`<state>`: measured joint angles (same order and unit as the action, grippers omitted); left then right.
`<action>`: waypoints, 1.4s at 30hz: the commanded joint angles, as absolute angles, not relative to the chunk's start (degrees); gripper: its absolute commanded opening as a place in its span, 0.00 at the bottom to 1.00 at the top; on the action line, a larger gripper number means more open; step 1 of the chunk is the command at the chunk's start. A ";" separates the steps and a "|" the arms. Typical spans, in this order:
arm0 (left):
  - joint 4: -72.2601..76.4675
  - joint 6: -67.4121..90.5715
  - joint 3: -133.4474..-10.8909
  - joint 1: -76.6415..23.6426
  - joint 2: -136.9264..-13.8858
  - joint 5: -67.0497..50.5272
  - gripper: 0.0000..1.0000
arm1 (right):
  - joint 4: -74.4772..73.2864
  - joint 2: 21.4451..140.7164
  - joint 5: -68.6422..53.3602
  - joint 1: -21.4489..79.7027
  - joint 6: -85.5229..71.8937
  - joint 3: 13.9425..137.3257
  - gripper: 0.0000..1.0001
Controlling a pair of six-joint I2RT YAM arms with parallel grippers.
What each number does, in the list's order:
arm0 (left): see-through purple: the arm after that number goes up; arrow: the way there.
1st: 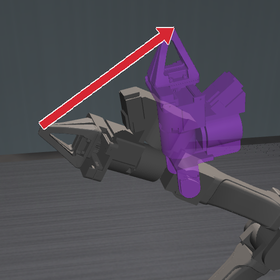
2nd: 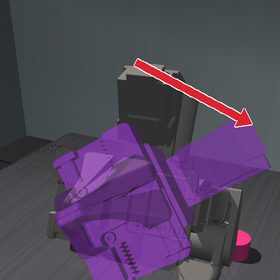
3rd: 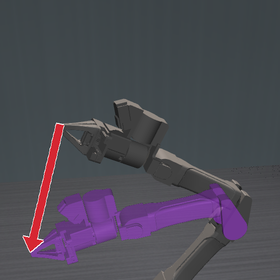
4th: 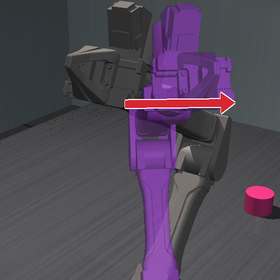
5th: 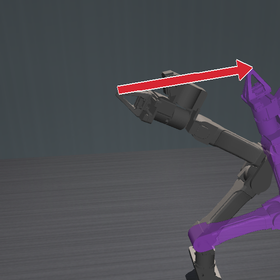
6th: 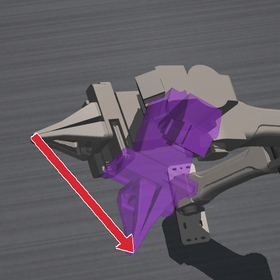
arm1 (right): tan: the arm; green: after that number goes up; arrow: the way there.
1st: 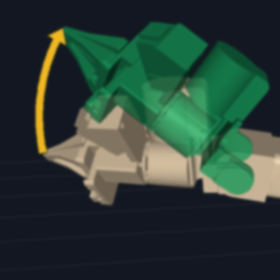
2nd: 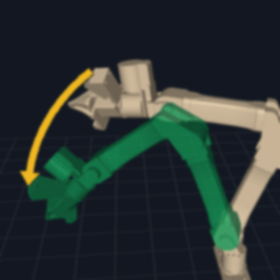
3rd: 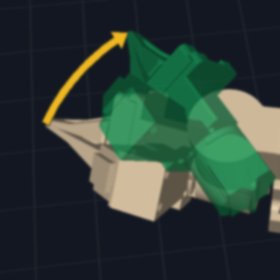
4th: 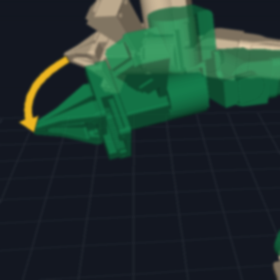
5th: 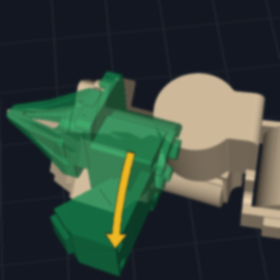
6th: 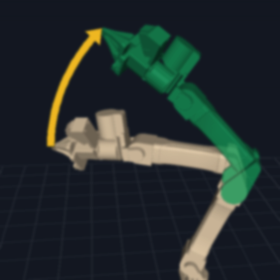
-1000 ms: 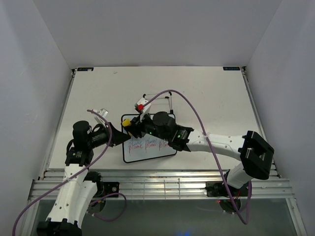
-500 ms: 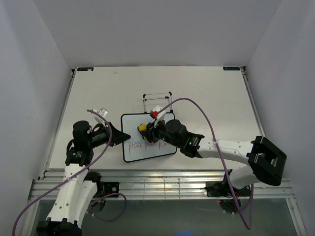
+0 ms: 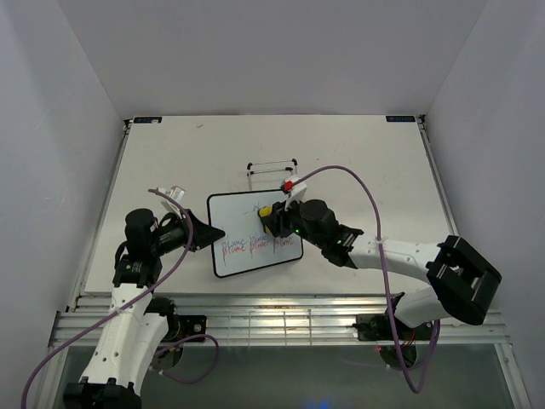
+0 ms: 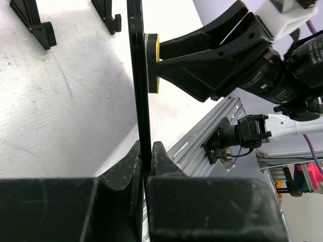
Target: Erase the whiteboard
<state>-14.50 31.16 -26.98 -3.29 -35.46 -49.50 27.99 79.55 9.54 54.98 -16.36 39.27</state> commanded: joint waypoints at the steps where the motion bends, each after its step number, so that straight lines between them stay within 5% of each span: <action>1: -8.17 31.73 -28.92 -5.18 -34.37 -59.77 0.00 | 28.65 82.17 5.54 58.00 -17.58 44.98 0.33; 12: -8.00 31.90 -29.00 -5.18 -34.37 -59.59 0.00 | 29.45 88.41 8.42 63.72 -18.90 55.37 0.33; 32: -8.09 32.08 -28.92 -5.27 -34.80 -59.68 0.00 | 24.34 80.60 9.41 46.41 -24.52 38.32 0.32; 42: -8.00 32.26 -28.92 -5.19 -34.89 -59.33 0.00 | 29.25 84.28 1.41 53.96 -25.31 47.19 0.33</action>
